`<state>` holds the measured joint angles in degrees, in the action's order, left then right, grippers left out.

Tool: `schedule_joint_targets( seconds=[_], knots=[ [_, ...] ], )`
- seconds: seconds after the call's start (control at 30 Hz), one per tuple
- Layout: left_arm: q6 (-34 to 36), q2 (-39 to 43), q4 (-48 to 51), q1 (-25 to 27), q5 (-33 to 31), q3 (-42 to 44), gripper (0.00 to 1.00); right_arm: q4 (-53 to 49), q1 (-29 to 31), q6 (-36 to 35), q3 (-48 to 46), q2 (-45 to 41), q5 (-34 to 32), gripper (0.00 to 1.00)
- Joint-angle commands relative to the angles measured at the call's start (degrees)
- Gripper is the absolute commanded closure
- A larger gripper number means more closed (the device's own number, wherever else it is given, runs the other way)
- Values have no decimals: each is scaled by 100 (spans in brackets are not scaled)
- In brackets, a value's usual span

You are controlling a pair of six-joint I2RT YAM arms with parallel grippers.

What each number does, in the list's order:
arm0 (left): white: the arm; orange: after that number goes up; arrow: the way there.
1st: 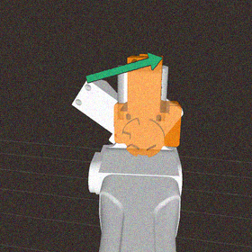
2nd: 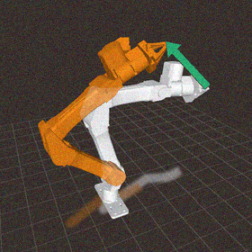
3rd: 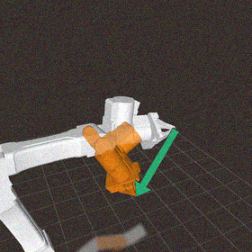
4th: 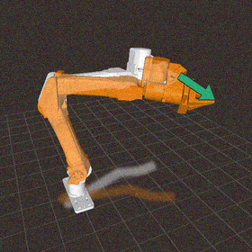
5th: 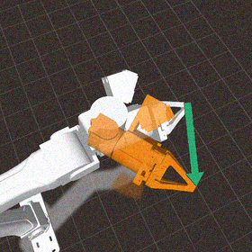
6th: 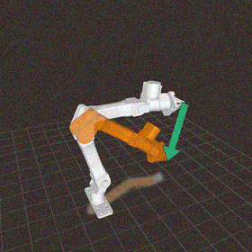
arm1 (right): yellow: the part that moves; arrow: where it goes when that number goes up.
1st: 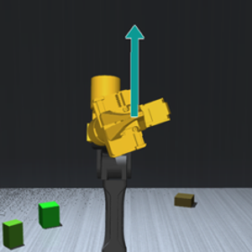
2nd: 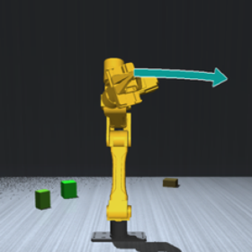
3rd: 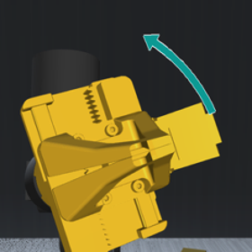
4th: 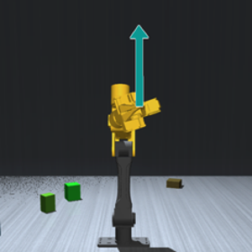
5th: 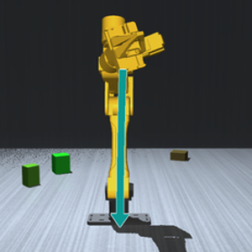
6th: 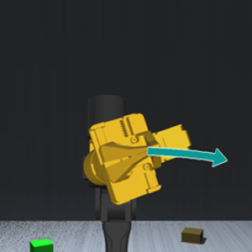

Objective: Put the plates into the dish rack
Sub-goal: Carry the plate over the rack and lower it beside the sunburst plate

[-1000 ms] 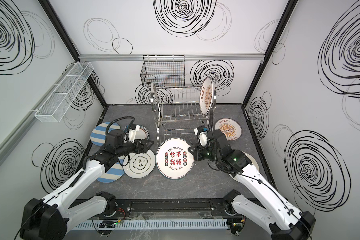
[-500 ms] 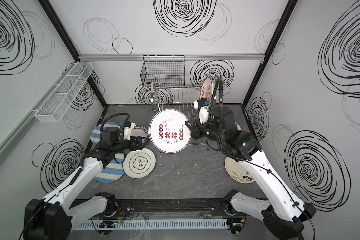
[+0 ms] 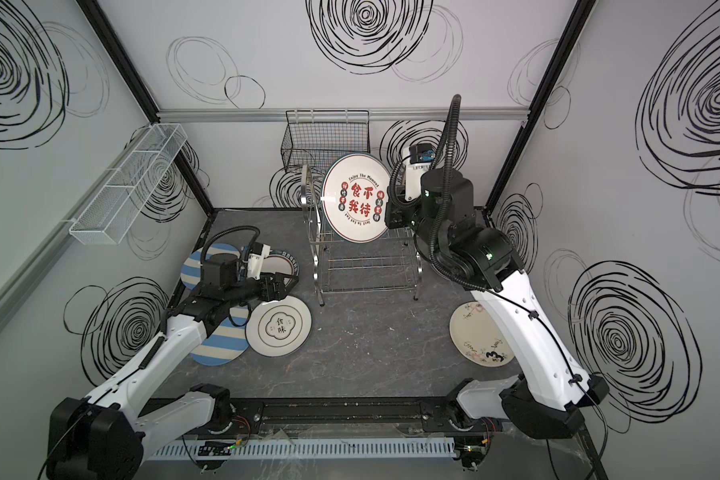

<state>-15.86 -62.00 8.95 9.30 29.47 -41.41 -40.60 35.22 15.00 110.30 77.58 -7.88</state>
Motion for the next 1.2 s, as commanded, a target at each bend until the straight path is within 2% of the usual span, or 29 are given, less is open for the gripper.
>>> schedule_joint_targets(
  seconds=[0.0,0.13,0.23,0.47,0.67,0.87,1.17],
  knots=[
    [43,-19,-261,-12,120,10,4,414,89,-315,564,223,-952,100],
    [48,-32,-291,16,146,19,4,724,292,-666,672,352,-2148,100],
    [45,-62,-307,28,155,2,4,1041,589,-1073,565,429,-3442,100],
    [125,-57,-227,54,114,-9,4,1558,850,-1686,327,764,-4867,100],
    [-9,-133,-397,98,155,63,4,2080,848,-2038,22,792,-5133,100],
    [-35,-159,-463,107,240,67,4,2192,803,-2137,-88,940,-5241,100],
    [-44,-132,-508,142,307,98,4,2230,570,-2140,-121,1135,-5117,100]
  ],
)
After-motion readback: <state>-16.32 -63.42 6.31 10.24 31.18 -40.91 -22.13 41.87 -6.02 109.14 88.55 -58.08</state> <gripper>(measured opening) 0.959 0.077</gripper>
